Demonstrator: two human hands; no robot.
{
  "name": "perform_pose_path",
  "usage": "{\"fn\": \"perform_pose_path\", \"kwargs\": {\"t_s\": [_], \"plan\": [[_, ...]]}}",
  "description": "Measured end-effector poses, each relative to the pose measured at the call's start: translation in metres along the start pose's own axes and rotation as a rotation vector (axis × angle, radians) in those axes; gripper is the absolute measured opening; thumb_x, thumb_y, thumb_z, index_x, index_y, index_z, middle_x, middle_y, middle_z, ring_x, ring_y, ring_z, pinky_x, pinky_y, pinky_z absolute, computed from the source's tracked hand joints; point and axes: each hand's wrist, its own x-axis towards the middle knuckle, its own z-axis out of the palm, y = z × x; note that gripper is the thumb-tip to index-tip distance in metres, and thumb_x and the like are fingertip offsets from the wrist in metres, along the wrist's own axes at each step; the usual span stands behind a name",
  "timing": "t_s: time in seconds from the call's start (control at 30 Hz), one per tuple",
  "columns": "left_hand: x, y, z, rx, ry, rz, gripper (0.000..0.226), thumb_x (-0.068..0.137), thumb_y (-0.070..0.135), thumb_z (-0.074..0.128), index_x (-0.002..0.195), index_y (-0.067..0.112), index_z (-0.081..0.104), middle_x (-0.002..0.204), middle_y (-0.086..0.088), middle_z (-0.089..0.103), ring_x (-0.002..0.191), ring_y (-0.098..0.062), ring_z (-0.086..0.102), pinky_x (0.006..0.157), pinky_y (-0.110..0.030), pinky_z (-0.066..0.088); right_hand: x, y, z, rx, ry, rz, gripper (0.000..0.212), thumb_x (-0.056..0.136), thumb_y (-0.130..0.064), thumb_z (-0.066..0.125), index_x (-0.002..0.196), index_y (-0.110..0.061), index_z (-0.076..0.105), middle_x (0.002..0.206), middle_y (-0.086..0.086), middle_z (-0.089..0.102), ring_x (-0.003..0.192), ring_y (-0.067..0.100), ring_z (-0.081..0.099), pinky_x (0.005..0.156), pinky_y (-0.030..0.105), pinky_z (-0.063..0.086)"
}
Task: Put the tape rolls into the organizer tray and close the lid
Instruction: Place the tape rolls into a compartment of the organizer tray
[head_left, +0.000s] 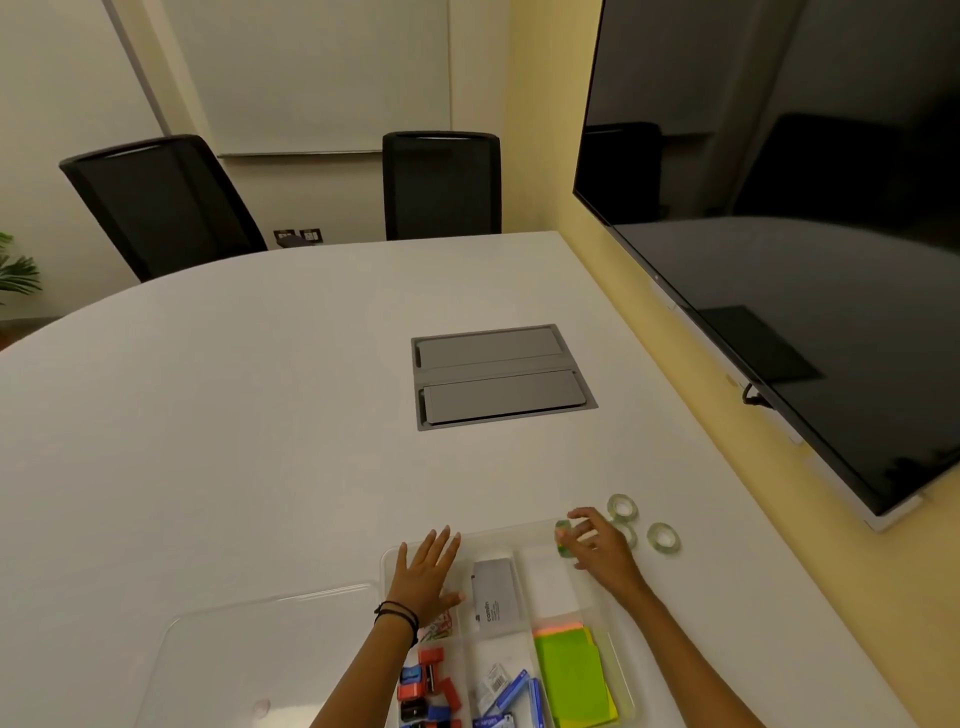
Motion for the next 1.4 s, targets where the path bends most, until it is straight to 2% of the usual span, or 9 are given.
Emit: {"fn": "perform_pose_path", "kwargs": {"t_s": [0.07,0.17,0.23,0.33,0.77,1.0,1.13,1.27,1.4], "plan": [[-0.004,0.006,-0.010,0.024,-0.100,0.029,0.118,0.048,0.070,0.074,0.135,0.020,0.013,0.137,-0.009,0.050,0.121,-0.025,0.053,0.087,-0.055,0.045,0.002,0.004,0.012,-0.167,-0.060,-0.051,0.027,0.078,-0.024,0.070,0.100,-0.018,0.055,0.087,-0.002,0.052,0.071,0.013,0.054,0.063,0.022,0.047],[-0.009,0.010,-0.017,0.024,-0.110,0.037,0.090,0.081,0.060,0.054,0.125,0.036,-0.021,0.154,-0.009,-0.008,0.143,-0.028,0.003,0.110,-0.057,0.008,0.002,0.014,0.030,-0.440,-0.150,-0.123,0.035,0.078,-0.022,0.067,0.109,-0.016,0.052,0.102,0.000,0.047,0.091,0.018,0.054,0.077,0.025,0.043],[-0.007,0.008,-0.013,0.069,-0.002,0.059,0.114,0.065,0.069,0.064,0.134,0.025,-0.017,0.153,-0.013,0.019,0.137,-0.032,0.029,0.101,-0.062,0.027,0.002,0.021,0.039,-0.535,-0.194,-0.119,0.038,0.080,-0.018,0.064,0.114,-0.013,0.050,0.111,0.006,0.047,0.102,0.023,0.053,0.081,0.028,0.042],[0.003,0.001,0.001,-0.028,0.065,-0.020,0.142,0.021,0.083,0.068,0.136,0.017,0.017,0.113,-0.003,0.069,0.095,-0.021,0.068,0.063,-0.049,0.054,0.001,0.030,0.050,-0.630,-0.205,-0.070,0.039,0.080,-0.016,0.062,0.116,-0.014,0.048,0.117,0.012,0.048,0.106,0.026,0.052,0.081,0.032,0.045],[0.001,-0.001,0.005,-0.096,0.135,0.002,0.158,0.024,0.084,0.066,0.149,0.019,-0.006,0.110,-0.006,0.070,0.089,-0.023,0.070,0.063,-0.045,0.056,0.013,0.023,0.054,-0.713,-0.233,-0.125,0.040,0.084,-0.015,0.057,0.121,-0.015,0.044,0.122,0.008,0.049,0.106,0.024,0.053,0.081,0.031,0.045],[0.000,0.000,0.000,-0.102,0.125,0.001,0.155,0.027,0.083,0.067,0.149,0.018,-0.005,0.113,-0.007,0.068,0.093,-0.025,0.069,0.065,-0.046,0.055,0.031,0.002,0.018,-0.468,-0.072,-0.299,0.018,0.088,-0.006,0.050,0.100,-0.014,0.060,0.105,0.003,0.062,0.092,0.016,0.060,0.082,0.033,0.051],[0.000,0.000,0.000,-0.117,0.107,-0.003,0.154,0.029,0.082,0.068,0.149,0.018,-0.005,0.114,-0.008,0.067,0.095,-0.026,0.068,0.066,-0.047,0.055,0.035,0.012,-0.008,-0.388,0.083,-0.264,0.022,0.086,0.003,0.050,0.100,-0.011,0.059,0.103,0.004,0.060,0.096,0.018,0.058,0.076,0.008,0.042],[0.000,0.000,0.000,-0.121,0.109,0.001,0.154,0.030,0.082,0.068,0.149,0.018,-0.005,0.115,-0.009,0.067,0.096,-0.027,0.068,0.067,-0.048,0.054,0.038,0.047,-0.029,-0.492,0.052,-0.055,0.041,0.086,-0.001,0.053,0.126,-0.002,0.044,0.135,0.018,0.046,0.127,0.030,0.042,0.104,0.035,0.037],[0.001,-0.001,0.003,-0.113,0.114,-0.003,0.153,0.030,0.082,0.068,0.149,0.019,-0.006,0.116,-0.008,0.067,0.097,-0.026,0.067,0.068,-0.048,0.054,0.028,0.078,-0.036,-0.735,-0.105,0.044,0.060,0.089,-0.008,0.051,0.140,-0.001,0.020,0.150,0.019,0.023,0.140,0.031,0.022,0.115,0.039,0.022]]}}
